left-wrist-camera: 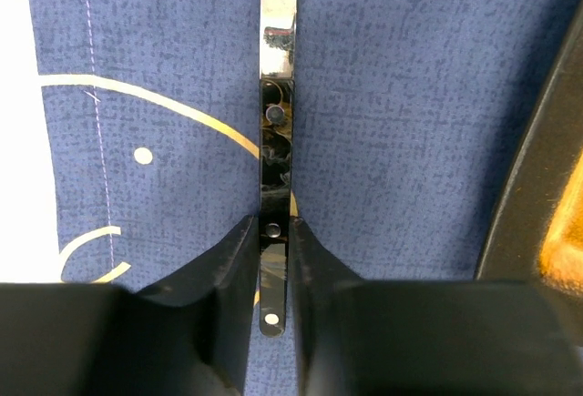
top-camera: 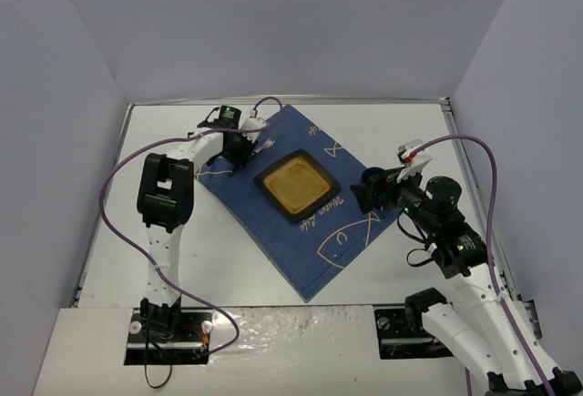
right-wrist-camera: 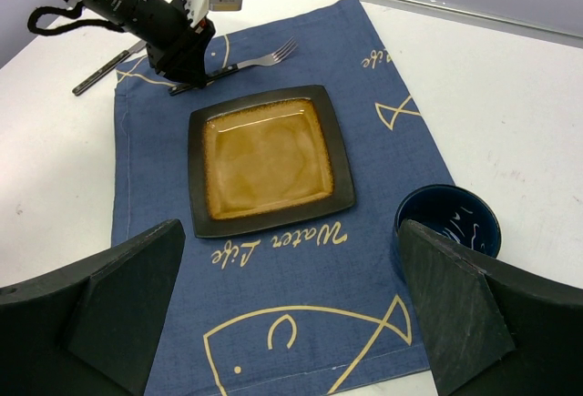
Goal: Set the dinner table for one person
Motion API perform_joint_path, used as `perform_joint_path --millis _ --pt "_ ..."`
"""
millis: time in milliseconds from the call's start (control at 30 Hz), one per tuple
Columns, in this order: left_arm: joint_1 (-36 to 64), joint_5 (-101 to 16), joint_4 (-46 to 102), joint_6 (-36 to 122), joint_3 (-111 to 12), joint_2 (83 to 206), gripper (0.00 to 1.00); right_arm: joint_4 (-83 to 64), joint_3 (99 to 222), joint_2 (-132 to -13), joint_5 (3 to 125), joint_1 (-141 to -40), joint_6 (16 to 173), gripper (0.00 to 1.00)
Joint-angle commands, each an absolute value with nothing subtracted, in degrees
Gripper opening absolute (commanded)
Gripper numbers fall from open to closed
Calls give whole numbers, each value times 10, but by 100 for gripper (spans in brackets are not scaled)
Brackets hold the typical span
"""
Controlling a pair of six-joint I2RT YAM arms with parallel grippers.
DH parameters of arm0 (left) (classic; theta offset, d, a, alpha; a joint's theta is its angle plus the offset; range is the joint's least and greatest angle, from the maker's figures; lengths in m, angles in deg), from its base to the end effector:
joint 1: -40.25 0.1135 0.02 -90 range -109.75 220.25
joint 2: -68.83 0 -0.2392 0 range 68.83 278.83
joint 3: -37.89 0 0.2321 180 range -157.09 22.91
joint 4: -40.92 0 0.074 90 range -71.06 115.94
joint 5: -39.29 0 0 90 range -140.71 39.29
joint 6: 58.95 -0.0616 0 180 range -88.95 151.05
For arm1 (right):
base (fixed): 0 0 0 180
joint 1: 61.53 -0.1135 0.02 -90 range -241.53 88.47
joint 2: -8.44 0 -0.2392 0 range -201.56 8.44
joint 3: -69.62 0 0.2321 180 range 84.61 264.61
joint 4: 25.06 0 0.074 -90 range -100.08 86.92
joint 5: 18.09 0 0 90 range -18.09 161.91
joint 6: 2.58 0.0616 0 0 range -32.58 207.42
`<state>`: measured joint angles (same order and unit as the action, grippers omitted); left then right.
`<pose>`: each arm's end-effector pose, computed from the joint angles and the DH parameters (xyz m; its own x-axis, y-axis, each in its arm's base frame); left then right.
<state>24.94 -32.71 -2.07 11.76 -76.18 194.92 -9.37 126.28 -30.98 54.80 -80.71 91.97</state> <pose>0.4425 -0.1409 0.1498 -0.6064 0.4917 -0.6249 0.6594 0.7502 -0.0495 0.1732 0.0794 0.3378 -0.0215 0.0728 -0.9971 -0.5919 0.8028 0.0714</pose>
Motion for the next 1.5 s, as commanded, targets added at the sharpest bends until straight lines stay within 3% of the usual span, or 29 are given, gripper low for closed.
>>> perform_joint_path --millis 0,133,167,267,600,800,1200,1467 --pt "247 -337 -14 105 -792 1944 19 -125 1282 -305 554 -809 926 100" --pt "247 -344 -14 109 -791 1939 37 -125 1283 -302 554 -809 925 100" --pt "247 -346 -15 110 -792 1937 38 -125 1284 -301 554 -809 925 100" --pt "247 -360 -14 122 -791 1918 56 -122 1288 -298 552 -809 925 100" --pt "325 -367 77 238 -680 1758 74 -114 1288 -271 546 -809 922 100" --pt "393 -393 84 290 -611 1732 73 -105 1279 -246 543 -809 923 100" --pt "458 -399 74 340 -596 1771 58 -70 1270 -200 547 -809 928 100" --pt "462 -398 73 341 -591 1804 36 -53 1269 -192 554 -808 927 100"
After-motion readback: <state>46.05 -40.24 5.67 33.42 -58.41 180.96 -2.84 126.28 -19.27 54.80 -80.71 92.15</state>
